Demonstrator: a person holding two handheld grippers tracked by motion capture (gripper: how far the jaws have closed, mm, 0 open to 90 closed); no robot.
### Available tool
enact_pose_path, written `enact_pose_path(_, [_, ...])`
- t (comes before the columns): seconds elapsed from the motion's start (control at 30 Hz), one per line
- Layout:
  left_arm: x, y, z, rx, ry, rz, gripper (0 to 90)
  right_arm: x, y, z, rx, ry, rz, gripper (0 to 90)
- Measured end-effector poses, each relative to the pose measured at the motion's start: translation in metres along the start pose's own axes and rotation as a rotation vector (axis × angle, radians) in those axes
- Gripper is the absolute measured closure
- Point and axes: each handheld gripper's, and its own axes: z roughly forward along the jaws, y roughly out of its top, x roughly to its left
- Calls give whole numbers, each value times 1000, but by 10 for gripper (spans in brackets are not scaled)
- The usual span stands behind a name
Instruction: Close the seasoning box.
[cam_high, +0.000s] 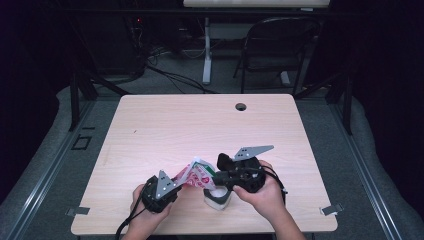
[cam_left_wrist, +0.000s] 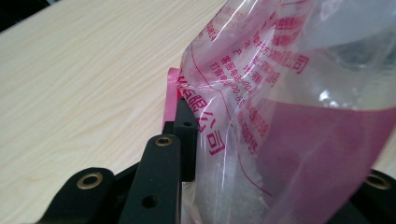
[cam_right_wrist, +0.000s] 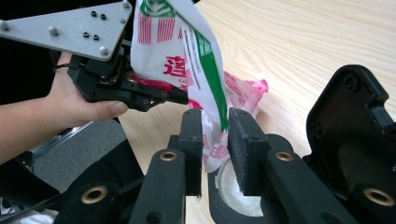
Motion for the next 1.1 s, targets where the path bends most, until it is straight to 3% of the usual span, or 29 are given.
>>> enact_pose_path(0.17, [6, -2, -1, -16, -31, -53, 752, 1, 1, -1, -13, 6, 1, 737])
enact_pose_path(0.4, [11, -6, 1, -15, -47, -79, 752, 2, 0, -3, -22, -2, -4, 715])
enact_pose_path(0.7, [17, -7, -4, -14, -35, -72, 751, 0, -4, -5, -31, -24, 4, 676])
enact_pose_path(1.1, [43, -23, -17, -49, -5, -153, 750, -4, -13, -9, -30, -85, 1, 636])
